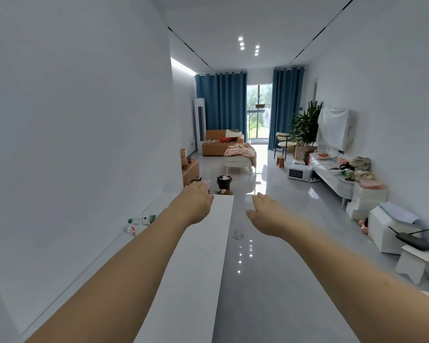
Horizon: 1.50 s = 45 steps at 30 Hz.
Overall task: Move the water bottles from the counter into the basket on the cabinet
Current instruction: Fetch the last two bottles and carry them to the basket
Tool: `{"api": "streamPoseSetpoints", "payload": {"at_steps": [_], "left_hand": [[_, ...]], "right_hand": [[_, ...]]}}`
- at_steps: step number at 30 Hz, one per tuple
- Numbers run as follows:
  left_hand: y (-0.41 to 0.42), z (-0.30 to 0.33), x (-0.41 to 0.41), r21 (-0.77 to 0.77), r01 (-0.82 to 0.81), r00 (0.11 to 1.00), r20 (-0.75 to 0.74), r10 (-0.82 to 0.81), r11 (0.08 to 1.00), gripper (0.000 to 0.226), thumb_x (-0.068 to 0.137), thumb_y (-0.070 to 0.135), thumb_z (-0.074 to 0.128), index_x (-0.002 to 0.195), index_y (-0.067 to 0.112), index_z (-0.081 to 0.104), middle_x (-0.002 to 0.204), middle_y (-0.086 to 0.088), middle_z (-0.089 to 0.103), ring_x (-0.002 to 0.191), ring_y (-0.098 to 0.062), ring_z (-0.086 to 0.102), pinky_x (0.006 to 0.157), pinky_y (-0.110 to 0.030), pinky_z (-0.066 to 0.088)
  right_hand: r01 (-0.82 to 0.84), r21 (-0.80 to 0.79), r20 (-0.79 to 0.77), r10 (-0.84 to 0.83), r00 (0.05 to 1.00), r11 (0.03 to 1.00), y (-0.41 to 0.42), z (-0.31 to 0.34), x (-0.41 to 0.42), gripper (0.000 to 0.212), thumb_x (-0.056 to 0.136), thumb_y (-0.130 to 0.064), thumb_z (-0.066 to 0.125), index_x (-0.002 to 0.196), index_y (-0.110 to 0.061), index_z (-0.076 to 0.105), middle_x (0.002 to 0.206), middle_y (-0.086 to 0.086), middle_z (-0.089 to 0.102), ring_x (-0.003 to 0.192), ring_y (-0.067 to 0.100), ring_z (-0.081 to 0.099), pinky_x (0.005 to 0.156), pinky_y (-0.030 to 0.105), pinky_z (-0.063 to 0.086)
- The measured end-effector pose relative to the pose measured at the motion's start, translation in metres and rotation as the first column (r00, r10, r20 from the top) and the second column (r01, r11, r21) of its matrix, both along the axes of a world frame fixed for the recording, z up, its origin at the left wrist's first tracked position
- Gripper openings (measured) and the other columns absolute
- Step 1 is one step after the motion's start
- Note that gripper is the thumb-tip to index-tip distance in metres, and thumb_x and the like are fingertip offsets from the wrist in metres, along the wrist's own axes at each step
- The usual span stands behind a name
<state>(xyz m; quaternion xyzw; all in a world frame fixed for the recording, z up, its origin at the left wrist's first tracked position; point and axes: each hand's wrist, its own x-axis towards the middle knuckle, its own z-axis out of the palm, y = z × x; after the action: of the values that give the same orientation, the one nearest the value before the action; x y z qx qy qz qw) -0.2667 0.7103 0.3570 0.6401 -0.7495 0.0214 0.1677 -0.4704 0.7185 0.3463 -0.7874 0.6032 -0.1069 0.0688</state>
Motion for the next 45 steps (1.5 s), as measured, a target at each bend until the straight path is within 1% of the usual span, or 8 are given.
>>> {"api": "streamPoseSetpoints", "payload": {"at_steps": [3, 5, 9, 18, 21, 32, 39, 45], "left_hand": [[-0.045, -0.011, -0.004, 0.011, 0.016, 0.999, -0.043, -0.016, 1.000, 0.040, 0.105, 0.029, 0.035, 0.133, 0.003, 0.045, 0.140, -0.015, 0.048, 0.125, -0.031, 0.045, 0.105, -0.043, 0.039], [-0.075, -0.021, -0.004, 0.027, 0.010, 0.999, -0.039, -0.008, 1.000, 0.038, 0.104, 0.030, 0.035, 0.131, 0.005, 0.047, 0.136, -0.014, 0.051, 0.121, -0.028, 0.047, 0.102, -0.042, 0.040], [-0.140, -0.037, -0.004, 0.041, -0.011, 1.000, -0.007, 0.011, 0.999, 0.043, 0.104, 0.029, 0.035, 0.140, 0.007, 0.043, 0.144, -0.012, 0.047, 0.129, -0.027, 0.043, 0.107, -0.039, 0.034], [-0.314, -0.019, -0.045, -0.004, -0.008, 0.997, 0.081, 0.008, 1.000, 0.033, 0.104, 0.028, 0.036, 0.122, 0.006, 0.052, 0.127, -0.012, 0.055, 0.113, -0.026, 0.048, 0.098, -0.038, 0.038], [-0.364, -0.011, -0.060, -0.035, 0.002, 0.995, 0.098, 0.002, 0.999, 0.033, 0.104, 0.028, 0.037, 0.124, 0.006, 0.051, 0.128, -0.012, 0.055, 0.114, -0.026, 0.048, 0.098, -0.038, 0.037], [-0.519, -0.036, -0.063, 0.034, 0.003, 0.991, 0.135, -0.007, 0.999, 0.049, 0.105, 0.031, 0.033, 0.146, 0.003, 0.035, 0.149, -0.013, 0.041, 0.134, -0.027, 0.038, 0.113, -0.040, 0.028], [-0.644, -0.045, -0.026, 0.019, -0.019, 0.996, 0.090, 0.018, 1.000, 0.037, 0.104, 0.028, 0.035, 0.130, 0.006, 0.050, 0.133, -0.011, 0.054, 0.120, -0.025, 0.047, 0.104, -0.039, 0.035], [-0.741, -0.027, 0.001, 0.018, -0.074, 0.996, 0.049, 0.073, 0.997, 0.034, 0.104, 0.026, 0.034, 0.123, 0.005, 0.052, 0.129, -0.013, 0.055, 0.115, -0.026, 0.048, 0.100, -0.039, 0.036]], "right_hand": [[-0.001, 0.011, 0.015, 0.001, 1.000, 1.000, -0.040, -0.004, 0.001, 0.051, 0.102, -0.026, 0.031, 0.146, 0.000, 0.026, 0.154, 0.017, 0.027, 0.142, 0.031, 0.022, 0.114, 0.039, 0.018], [-0.014, 0.029, 0.011, 0.014, 1.000, 0.999, -0.070, -0.010, 0.002, 0.054, 0.102, -0.027, 0.030, 0.149, 0.000, 0.021, 0.158, 0.017, 0.019, 0.145, 0.030, 0.016, 0.116, 0.039, 0.013], [-0.036, 0.039, 0.003, 0.036, 0.999, 0.999, -0.138, -0.022, -0.004, 0.058, 0.103, -0.029, 0.029, 0.152, -0.003, 0.013, 0.161, 0.014, 0.008, 0.148, 0.028, 0.007, 0.118, 0.038, 0.008], [0.013, 0.059, 0.052, -0.016, 0.999, 0.998, -0.318, -0.021, -0.066, 0.060, 0.103, -0.033, 0.029, 0.153, -0.006, 0.010, 0.162, 0.012, 0.006, 0.149, 0.026, 0.005, 0.118, 0.038, 0.006], [0.004, 0.044, 0.066, -0.007, 0.998, 0.999, -0.367, -0.016, -0.075, 0.060, 0.103, -0.032, 0.029, 0.153, -0.005, 0.010, 0.162, 0.012, 0.005, 0.148, 0.026, 0.004, 0.118, 0.038, 0.005], [-0.022, 0.082, 0.040, 0.018, 0.999, 0.996, -0.519, -0.030, -0.070, 0.060, 0.102, -0.032, 0.029, 0.153, -0.005, 0.011, 0.162, 0.013, 0.006, 0.148, 0.026, 0.006, 0.118, 0.038, 0.007], [-0.061, 0.069, 0.031, 0.059, 0.998, 0.996, -0.645, -0.035, -0.032, 0.058, 0.102, -0.031, 0.031, 0.151, -0.004, 0.016, 0.161, 0.014, 0.012, 0.148, 0.028, 0.009, 0.118, 0.039, 0.010], [-0.041, 0.034, 0.016, 0.040, 0.999, 0.999, -0.744, -0.017, -0.007, 0.055, 0.101, -0.033, 0.032, 0.147, -0.003, 0.027, 0.155, 0.016, 0.026, 0.143, 0.030, 0.021, 0.115, 0.039, 0.016]]}}
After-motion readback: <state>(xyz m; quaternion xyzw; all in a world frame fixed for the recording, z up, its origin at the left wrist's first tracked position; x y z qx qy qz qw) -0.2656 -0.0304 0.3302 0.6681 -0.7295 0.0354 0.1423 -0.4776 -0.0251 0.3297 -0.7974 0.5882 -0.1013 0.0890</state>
